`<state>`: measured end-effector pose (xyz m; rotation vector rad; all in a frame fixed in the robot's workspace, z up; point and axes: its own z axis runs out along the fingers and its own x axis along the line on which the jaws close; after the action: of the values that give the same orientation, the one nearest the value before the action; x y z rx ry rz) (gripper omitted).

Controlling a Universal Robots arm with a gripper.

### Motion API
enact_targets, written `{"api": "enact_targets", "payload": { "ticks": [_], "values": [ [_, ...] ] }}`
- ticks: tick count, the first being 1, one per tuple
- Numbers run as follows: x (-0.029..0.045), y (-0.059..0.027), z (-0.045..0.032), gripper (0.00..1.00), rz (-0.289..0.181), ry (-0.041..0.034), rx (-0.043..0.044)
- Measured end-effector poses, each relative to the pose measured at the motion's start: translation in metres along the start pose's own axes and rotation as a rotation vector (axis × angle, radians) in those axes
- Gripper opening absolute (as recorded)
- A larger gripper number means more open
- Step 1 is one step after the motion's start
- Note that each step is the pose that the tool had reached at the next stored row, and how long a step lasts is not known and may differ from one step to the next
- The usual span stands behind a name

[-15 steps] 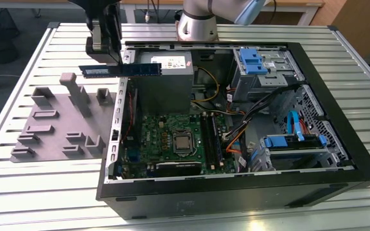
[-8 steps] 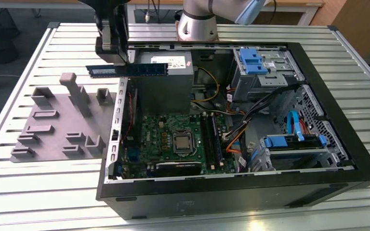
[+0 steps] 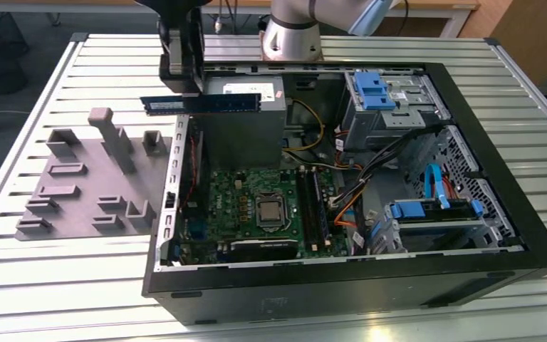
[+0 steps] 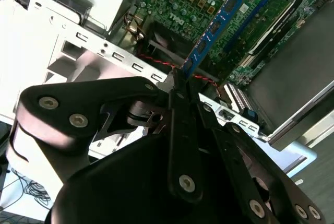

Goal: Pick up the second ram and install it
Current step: 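Pick up the second ram and move it above second insertion slot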

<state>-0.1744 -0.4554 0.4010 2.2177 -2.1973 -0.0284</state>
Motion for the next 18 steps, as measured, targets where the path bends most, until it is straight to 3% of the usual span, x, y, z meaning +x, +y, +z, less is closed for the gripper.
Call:
{"api": "enact_targets", "payload": {
  "ticks": [18],
  "values": [
    [0.0002,-0.0217,-0.0004,0.14,0.000,0.0001,0.0000]
  ]
}}
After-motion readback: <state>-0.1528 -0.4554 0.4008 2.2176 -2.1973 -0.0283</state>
